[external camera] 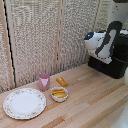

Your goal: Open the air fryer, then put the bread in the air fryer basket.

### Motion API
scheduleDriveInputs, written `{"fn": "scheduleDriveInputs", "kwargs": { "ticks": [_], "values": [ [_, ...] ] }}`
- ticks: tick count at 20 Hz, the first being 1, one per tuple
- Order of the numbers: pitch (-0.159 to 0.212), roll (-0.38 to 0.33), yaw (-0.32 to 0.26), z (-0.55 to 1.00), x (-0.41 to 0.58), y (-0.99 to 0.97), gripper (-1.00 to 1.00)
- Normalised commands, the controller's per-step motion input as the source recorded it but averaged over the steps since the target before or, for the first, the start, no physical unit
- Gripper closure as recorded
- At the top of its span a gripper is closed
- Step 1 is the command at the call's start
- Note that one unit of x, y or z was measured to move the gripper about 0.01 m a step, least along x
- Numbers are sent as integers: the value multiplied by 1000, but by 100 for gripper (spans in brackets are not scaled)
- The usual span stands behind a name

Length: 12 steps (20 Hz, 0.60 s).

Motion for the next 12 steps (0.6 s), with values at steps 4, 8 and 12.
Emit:
{"fn": "scheduleDriveInputs", "kwargs": {
  "ticks": [4,8,12],
  "values": [
    [102,203,-9,88,-65,550,100],
    [98,255,-33,89,-19,601,100],
    [40,216,-44,66,-83,672,100]
  ]
}}
